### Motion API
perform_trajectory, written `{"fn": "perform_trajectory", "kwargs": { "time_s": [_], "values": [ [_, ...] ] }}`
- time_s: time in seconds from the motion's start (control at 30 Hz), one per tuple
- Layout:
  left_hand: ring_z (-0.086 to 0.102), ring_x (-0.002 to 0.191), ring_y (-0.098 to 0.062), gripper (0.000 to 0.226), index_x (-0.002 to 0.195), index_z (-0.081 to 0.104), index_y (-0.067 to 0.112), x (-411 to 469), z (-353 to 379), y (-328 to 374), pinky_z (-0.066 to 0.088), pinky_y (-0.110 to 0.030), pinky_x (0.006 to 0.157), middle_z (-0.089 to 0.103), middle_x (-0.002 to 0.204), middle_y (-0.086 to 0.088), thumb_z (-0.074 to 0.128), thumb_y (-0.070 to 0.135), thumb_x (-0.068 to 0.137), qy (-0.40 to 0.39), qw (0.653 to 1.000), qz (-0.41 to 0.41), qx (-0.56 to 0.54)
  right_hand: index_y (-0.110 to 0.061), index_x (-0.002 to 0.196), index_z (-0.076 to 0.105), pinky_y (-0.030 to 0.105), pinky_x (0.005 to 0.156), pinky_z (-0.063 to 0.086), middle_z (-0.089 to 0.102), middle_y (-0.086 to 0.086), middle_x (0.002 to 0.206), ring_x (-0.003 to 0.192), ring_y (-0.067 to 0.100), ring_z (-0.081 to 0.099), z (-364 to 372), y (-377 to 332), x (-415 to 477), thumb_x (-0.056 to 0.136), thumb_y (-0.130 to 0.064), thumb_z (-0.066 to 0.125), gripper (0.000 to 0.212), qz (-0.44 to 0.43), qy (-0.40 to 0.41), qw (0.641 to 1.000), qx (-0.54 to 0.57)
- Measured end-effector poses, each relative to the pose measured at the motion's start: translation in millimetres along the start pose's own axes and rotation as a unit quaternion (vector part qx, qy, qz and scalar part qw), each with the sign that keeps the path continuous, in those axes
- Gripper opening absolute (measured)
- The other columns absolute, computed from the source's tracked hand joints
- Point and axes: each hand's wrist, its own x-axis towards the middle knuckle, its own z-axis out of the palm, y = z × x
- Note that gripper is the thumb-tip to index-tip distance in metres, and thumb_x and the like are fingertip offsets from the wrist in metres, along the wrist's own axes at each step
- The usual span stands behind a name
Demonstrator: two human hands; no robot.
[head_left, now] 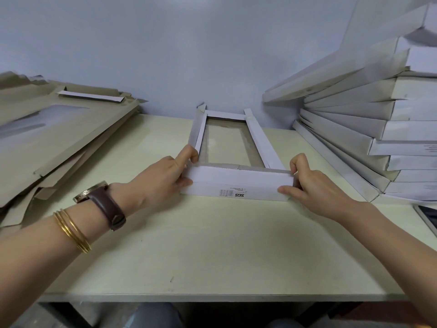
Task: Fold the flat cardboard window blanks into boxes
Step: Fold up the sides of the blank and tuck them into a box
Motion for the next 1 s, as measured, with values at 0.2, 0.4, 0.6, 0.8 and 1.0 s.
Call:
{"fn": "perform_trajectory", "kwargs": {
  "time_s": [0.2, 0.4, 0.6, 0.8, 1.0],
  "values": [
    [0.044, 0.093, -0.019, 0.029, 0.111, 0.037, 0.043, -1.2, 1.6, -3.4, 0.04, -0.032, 0.075, 0.054, 0.09, -0.003, 0.046, 0.02, 0.097, -0.026, 0.999, -0.017, -0.009, -0.037, 0.097, 0.035, 0.026, 0.052, 0.034, 0.049, -0.002, 0.062, 0.06, 0.015, 0.049, 3.6, 1.3, -1.9, 0.094, -0.036, 0.053, 0.019, -0.034, 0.007, 0.998, -0.05],
    [0.041, 0.097, -0.017, 0.028, 0.119, 0.048, 0.036, -2.4, 3.2, 1.5, 0.04, -0.03, 0.081, 0.056, 0.089, -0.002, 0.045, 0.018, 0.097, -0.016, 0.999, -0.031, -0.011, -0.039, 0.102, 0.045, 0.024, 0.055, 0.035, 0.05, -0.007, 0.066, 0.065, 0.008, 0.048, 7.4, 5.5, -3.2, 0.093, -0.035, 0.054, 0.013, -0.046, 0.006, 0.998, -0.034],
    [0.04, 0.098, -0.019, 0.028, 0.12, 0.056, 0.031, -6.4, 5.0, 4.8, 0.038, -0.029, 0.079, 0.059, 0.093, -0.003, 0.048, 0.018, 0.097, -0.007, 0.999, -0.034, -0.006, -0.037, 0.102, 0.05, 0.025, 0.06, 0.041, 0.052, -0.01, 0.074, 0.071, 0.007, 0.049, 9.4, 3.7, -6.6, 0.089, -0.03, 0.064, 0.02, -0.05, 0.004, 0.999, -0.005],
    [0.043, 0.095, -0.021, 0.025, 0.119, 0.06, 0.026, -7.1, 7.9, 2.5, 0.035, -0.026, 0.082, 0.06, 0.091, -0.002, 0.053, 0.024, 0.096, -0.003, 1.0, -0.018, 0.016, -0.032, 0.106, 0.056, 0.016, 0.07, 0.039, 0.047, -0.006, 0.092, 0.079, 0.011, 0.051, 13.5, -0.2, -8.2, 0.091, -0.023, 0.063, 0.019, -0.028, 0.003, 1.0, 0.008],
    [0.043, 0.098, -0.023, 0.024, 0.117, 0.06, 0.026, -10.7, 15.1, 2.6, 0.038, -0.028, 0.086, 0.047, 0.101, 0.002, 0.06, 0.025, 0.093, 0.022, 0.999, 0.007, 0.037, -0.029, 0.104, 0.057, 0.023, 0.072, 0.043, 0.03, -0.008, 0.113, 0.077, 0.009, 0.052, 11.1, -6.4, -8.7, 0.09, -0.018, 0.063, 0.019, -0.03, 0.016, 0.999, -0.002]
  ]
}}
